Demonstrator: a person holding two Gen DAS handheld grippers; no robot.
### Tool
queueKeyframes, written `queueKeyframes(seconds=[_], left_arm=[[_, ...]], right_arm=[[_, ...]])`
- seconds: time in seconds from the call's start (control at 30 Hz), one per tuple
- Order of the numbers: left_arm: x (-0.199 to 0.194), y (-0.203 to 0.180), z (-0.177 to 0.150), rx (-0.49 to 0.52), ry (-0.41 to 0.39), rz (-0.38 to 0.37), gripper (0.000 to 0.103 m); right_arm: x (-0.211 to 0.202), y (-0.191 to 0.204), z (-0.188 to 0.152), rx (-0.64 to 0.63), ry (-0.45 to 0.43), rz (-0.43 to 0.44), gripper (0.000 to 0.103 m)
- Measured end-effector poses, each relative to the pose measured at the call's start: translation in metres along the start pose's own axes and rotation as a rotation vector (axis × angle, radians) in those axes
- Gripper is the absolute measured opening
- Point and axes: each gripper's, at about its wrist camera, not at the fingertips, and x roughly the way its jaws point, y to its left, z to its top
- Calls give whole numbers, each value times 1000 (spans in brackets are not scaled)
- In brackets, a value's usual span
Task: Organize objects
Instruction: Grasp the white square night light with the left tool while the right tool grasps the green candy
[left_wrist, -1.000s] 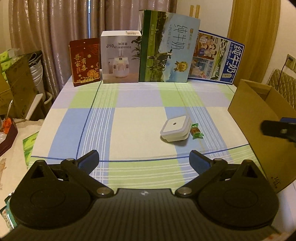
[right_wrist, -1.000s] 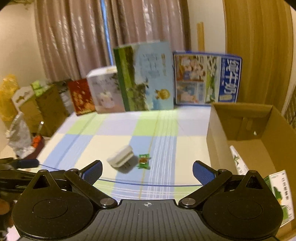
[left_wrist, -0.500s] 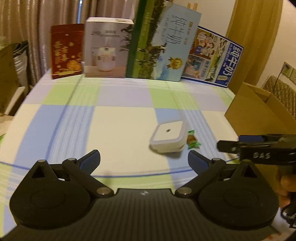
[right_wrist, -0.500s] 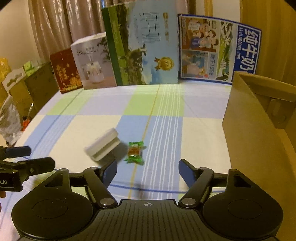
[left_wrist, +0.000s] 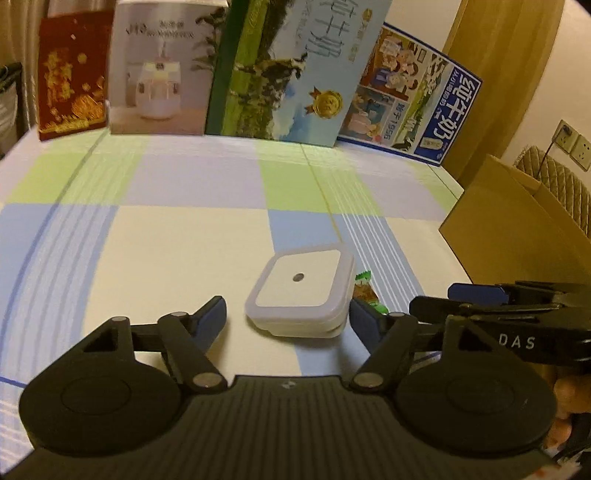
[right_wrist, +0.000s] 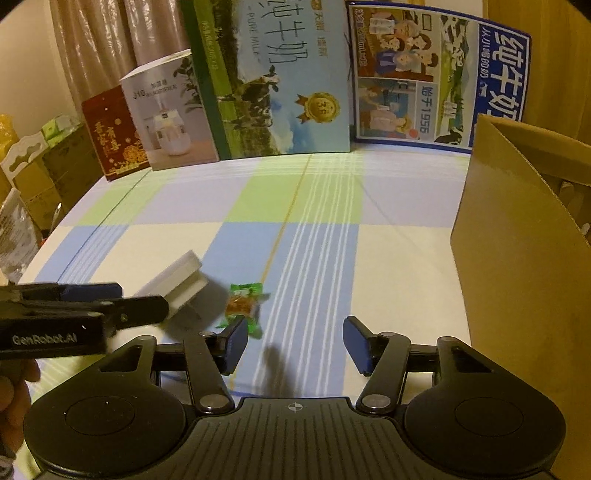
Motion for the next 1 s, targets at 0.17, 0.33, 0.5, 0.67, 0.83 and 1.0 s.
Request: queueKeyframes(seconds=[0.17,0.33,0.5,0.67,0.83,1.0], left_arm=[[14,-1,-3,-4,10,-16,66],[17,2,-5,-24,6,-33,63],[5,6,-6,10,-17,36,63],[-11,24,-7,1,-24,79,63],[-13,27,-12,34,6,83,63],[-13,27,-14,39,-2,72,67]], right_arm=[[5,-5,2,7,5,-2,55],[9,-2,3,-9,6,15,55],[14,7,2,-54,-8,41,55],[27,18,4,-72,-8,67,41],[39,30,4,-95,-2,85,40],[43,40,1,-136,-3,94,40]])
